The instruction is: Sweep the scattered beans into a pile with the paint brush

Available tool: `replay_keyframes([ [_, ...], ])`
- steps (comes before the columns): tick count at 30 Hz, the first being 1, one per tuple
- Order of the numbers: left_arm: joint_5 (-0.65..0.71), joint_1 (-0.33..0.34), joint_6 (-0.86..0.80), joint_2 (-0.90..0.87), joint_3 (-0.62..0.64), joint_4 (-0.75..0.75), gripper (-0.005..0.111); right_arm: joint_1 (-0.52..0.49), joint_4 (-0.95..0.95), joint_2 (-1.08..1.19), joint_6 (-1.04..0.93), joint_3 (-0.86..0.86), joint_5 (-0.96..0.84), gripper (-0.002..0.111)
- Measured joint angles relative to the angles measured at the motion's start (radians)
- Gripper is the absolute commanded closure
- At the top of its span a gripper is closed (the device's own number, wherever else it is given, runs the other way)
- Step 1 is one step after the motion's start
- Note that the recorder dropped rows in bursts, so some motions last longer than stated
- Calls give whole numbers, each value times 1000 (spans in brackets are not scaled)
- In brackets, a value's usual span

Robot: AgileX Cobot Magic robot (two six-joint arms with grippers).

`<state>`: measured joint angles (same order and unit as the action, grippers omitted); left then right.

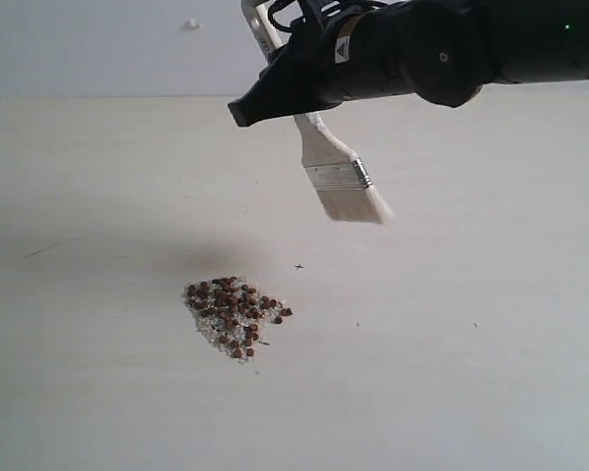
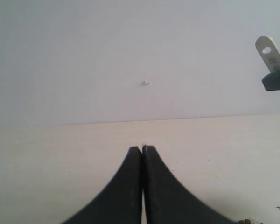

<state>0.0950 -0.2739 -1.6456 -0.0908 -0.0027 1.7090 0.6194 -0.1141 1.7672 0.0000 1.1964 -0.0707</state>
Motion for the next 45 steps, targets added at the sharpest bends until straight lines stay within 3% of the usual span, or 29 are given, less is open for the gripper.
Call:
replay_keyframes([
  [5, 0, 0, 0, 0, 0, 0, 107, -20, -119, -41, 15, 0, -149, 108],
  [8, 0, 0, 0, 0, 0, 0, 107, -30, -364, -59, 190, 0, -265, 108],
  [12, 0, 0, 0, 0, 0, 0, 107, -31, -728, -66, 481, 0, -543, 108],
  [17, 0, 0, 0, 0, 0, 0, 107, -34, -902, -68, 606, -2, -961, 108],
  [20, 0, 0, 0, 0, 0, 0, 107, -36, -940, -70, 677, -2, -1103, 108],
  [23, 0, 0, 0, 0, 0, 0, 107, -24, -945, -91, 773, -38, -1120, 108],
  [28, 0, 0, 0, 0, 0, 0, 107, 77, -1002, -164, 1042, -188, -968, 108],
  [35, 0, 0, 0, 0, 0, 0, 107, 348, -1439, -268, 1863, -486, -921, 108],
  [37, 0, 0, 0, 0, 0, 0, 107, 417, -1536, -267, 2013, -550, -942, 108],
  [45, 0, 0, 0, 0, 0, 0, 107, 590, -1603, -140, 2116, -547, -1118, 108],
])
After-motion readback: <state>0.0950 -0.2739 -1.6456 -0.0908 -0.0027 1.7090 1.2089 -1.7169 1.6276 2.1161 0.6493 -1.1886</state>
